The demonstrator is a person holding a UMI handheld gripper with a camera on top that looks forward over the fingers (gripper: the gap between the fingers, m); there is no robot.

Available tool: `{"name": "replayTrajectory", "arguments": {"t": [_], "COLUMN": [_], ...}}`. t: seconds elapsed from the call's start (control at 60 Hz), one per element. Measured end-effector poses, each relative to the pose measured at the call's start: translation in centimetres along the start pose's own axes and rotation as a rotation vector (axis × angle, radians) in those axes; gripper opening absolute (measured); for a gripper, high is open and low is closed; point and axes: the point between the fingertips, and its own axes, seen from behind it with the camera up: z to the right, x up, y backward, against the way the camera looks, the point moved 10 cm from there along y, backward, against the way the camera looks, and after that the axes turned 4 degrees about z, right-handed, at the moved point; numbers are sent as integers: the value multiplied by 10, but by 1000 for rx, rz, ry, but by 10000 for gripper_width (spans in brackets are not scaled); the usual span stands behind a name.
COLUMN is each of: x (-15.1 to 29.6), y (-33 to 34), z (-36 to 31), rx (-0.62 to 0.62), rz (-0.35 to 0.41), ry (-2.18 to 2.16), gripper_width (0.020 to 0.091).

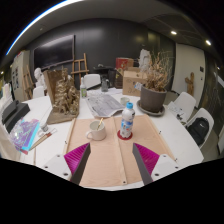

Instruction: Pour water

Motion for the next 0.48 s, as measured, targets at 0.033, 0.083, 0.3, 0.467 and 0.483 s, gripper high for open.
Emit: {"name": "replayTrajectory", "arguments": {"t": [0.033,0.083,0.3,0.467,0.483], "x": [-2,-5,-17,-25,-26], "y": [13,30,66,72,72], "z": [-5,-12,-20,-18,-18], "rx": [-4,-1,8,-1,3], "rz": [-9,-17,-28,-23,-27], "ry": [5,16,54,87,84], "gripper_width": [857,860,855,854,852]}}
